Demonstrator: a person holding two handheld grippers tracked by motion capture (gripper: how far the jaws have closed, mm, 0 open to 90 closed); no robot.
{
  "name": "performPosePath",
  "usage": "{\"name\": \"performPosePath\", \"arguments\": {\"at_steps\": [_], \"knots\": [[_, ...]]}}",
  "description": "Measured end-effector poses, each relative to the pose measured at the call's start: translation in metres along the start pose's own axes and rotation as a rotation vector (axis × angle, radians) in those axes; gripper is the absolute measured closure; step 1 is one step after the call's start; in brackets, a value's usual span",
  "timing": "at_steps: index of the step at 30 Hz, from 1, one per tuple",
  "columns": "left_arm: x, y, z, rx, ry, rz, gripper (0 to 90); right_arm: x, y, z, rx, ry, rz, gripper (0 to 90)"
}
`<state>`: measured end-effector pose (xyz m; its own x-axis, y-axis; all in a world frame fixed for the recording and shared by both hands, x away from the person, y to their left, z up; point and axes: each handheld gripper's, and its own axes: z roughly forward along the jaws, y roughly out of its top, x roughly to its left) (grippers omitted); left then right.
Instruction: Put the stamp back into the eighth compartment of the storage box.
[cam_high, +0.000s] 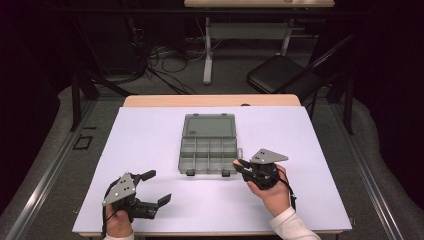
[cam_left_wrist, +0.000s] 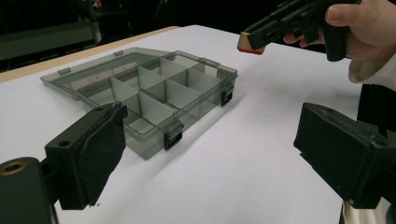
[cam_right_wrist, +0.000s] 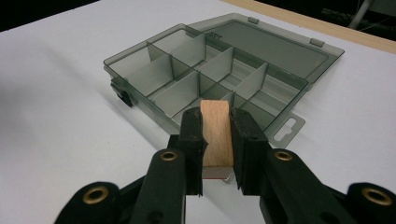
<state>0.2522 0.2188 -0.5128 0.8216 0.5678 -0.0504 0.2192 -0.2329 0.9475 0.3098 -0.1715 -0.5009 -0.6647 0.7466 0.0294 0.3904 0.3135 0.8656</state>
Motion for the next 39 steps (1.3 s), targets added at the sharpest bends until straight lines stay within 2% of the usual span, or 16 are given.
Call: {"name": "performPosePath", "arguments": {"at_steps": [11, 18, 31, 39], "knots": [[0.0, 0.0, 0.0, -0.002, 0.009, -0.006, 8.9, -0.005, 0.004, 0.005, 0.007, -0.006, 0.006, 76.2], [0.0, -0.001, 0.001, -0.002, 0.007, -0.007, 8.9, -0.005, 0.005, 0.019, 0.026, -0.016, -0.01, 76.2], [0.001, -0.001, 0.001, 0.005, 0.012, -0.005, 9.0, -0.007, 0.007, 0.046, 0.051, -0.021, -0.001, 76.2], [0.001, -0.001, 0.001, 0.005, 0.011, -0.004, 9.0, -0.008, 0.008, 0.051, 0.058, -0.026, 0.004, 76.2]]}}
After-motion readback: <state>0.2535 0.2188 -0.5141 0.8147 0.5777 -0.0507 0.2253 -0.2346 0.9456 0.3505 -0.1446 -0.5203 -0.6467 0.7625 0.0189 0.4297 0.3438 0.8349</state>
